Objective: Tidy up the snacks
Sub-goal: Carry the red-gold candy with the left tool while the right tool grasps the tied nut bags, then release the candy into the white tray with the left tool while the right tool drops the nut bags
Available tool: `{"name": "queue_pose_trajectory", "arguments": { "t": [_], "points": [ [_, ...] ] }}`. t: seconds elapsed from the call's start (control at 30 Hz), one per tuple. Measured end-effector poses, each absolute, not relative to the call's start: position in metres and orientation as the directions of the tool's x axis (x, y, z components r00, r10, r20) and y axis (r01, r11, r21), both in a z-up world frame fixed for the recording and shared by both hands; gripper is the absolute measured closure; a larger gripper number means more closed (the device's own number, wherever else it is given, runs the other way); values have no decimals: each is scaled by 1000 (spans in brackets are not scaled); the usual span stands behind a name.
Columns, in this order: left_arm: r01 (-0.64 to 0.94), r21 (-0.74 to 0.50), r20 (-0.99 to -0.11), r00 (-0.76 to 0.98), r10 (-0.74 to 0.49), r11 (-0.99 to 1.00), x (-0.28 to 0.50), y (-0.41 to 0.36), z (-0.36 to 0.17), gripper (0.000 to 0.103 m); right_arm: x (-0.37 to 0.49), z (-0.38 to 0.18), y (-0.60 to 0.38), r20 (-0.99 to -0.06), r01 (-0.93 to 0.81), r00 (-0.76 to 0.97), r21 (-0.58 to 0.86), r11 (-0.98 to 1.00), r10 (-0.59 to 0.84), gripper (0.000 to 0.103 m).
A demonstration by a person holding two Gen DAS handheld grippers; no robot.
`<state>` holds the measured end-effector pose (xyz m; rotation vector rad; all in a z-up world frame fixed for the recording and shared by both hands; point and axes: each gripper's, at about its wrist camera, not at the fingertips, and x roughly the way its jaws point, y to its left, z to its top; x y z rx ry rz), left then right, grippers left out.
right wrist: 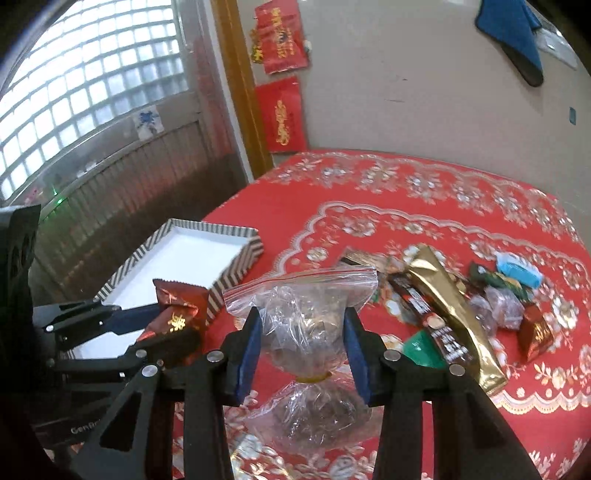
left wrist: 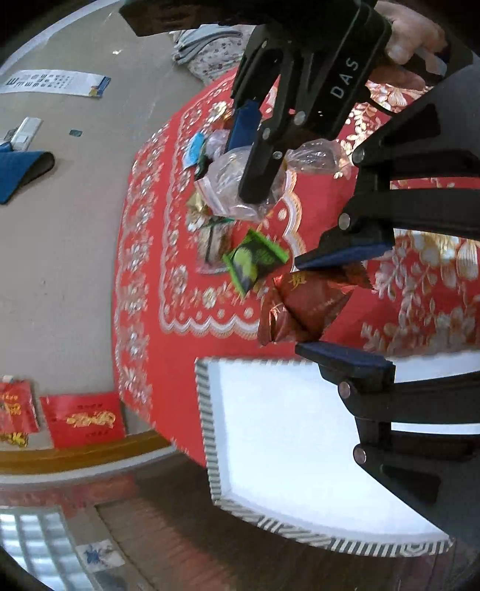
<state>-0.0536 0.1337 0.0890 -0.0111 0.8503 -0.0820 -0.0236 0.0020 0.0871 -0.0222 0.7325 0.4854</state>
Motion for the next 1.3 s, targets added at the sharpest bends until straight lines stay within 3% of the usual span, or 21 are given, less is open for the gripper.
{"name": "queue_pose_trajectory", "arguments": {
  "t": [0.47, 0.8, 1.3],
  "points": [
    [-73, 8, -746, 663, 54, 997, -40, 214, 93, 66, -15, 103, 81, -645, -535, 595, 128, 835, 480, 59],
    [-172, 42, -772, 620, 142, 984, -2, 272, 83, 66, 13, 100, 139, -646, -575, 522, 217, 789, 557, 60],
    [-250, 43, -865, 475, 162, 967, 40, 313, 27, 65, 74, 35, 192, -740, -506, 405, 308, 806, 537, 61]
  ]
}}
